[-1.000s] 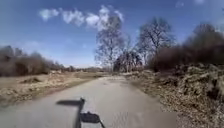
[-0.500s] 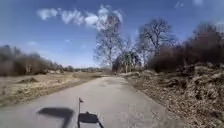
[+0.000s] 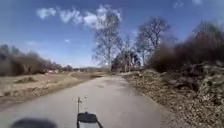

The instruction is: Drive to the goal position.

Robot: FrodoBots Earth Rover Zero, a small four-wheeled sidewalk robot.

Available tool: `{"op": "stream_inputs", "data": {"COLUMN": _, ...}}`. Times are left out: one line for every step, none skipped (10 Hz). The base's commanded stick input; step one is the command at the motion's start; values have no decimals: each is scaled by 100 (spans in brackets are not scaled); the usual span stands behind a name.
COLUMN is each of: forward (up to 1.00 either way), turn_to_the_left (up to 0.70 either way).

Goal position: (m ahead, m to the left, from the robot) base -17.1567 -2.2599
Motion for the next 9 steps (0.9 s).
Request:
{"op": "stream_inputs", "data": {"forward": 100, "turn_to_the_left": 0}}
{"op": "stream_inputs", "data": {"forward": 100, "turn_to_the_left": 0}}
{"op": "stream_inputs", "data": {"forward": 100, "turn_to_the_left": 0}}
{"op": "stream_inputs", "data": {"forward": 100, "turn_to_the_left": 0}}
{"op": "stream_inputs", "data": {"forward": 100, "turn_to_the_left": 0}}
{"op": "stream_inputs", "data": {"forward": 100, "turn_to_the_left": 0}}
{"op": "stream_inputs", "data": {"forward": 100, "turn_to_the_left": 0}}
{"op": "stream_inputs", "data": {"forward": 100, "turn_to_the_left": 0}}
{"op": "stream_inputs", "data": {"forward": 100, "turn_to_the_left": 0}}
